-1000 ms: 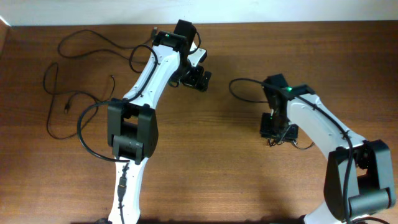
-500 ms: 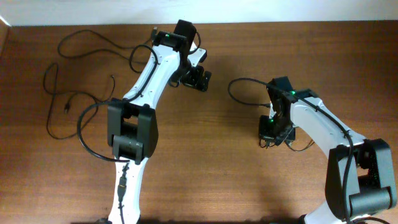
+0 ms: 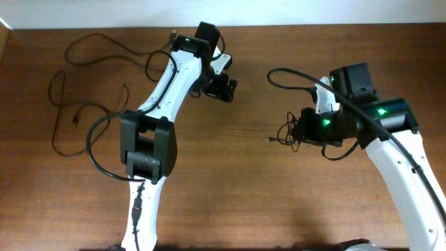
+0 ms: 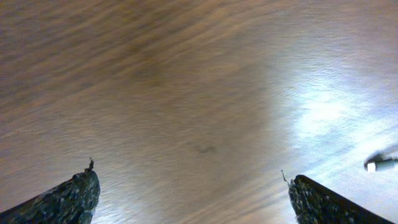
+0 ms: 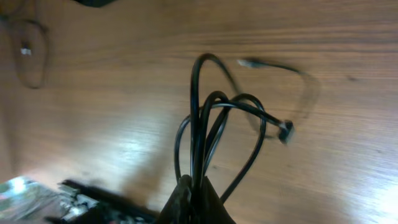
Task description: Untangle cables
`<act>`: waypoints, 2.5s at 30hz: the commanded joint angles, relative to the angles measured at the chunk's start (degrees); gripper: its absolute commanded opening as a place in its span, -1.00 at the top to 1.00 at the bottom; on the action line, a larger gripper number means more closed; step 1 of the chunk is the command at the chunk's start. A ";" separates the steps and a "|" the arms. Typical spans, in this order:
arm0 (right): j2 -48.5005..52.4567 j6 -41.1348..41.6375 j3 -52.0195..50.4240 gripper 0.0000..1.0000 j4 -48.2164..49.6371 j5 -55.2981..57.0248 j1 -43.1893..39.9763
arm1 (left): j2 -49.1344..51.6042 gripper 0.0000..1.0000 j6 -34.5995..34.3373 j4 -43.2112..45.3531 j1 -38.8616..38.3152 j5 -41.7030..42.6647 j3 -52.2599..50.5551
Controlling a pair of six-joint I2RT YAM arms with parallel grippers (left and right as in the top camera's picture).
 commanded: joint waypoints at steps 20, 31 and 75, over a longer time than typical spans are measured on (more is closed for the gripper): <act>0.35 11.80 0.17 0.92 19.04 -22.36 -0.07 | -1.90 0.30 -7.34 -8.72 -5.88 36.20 -0.61; 1.36 11.80 -0.07 0.92 4.52 5.70 0.09 | -1.90 -0.02 -11.15 -7.65 -1.60 46.47 -0.61; 10.21 11.58 -0.22 -0.81 4.72 14.80 0.04 | -6.23 1.00 -9.05 -10.62 -8.11 39.06 6.93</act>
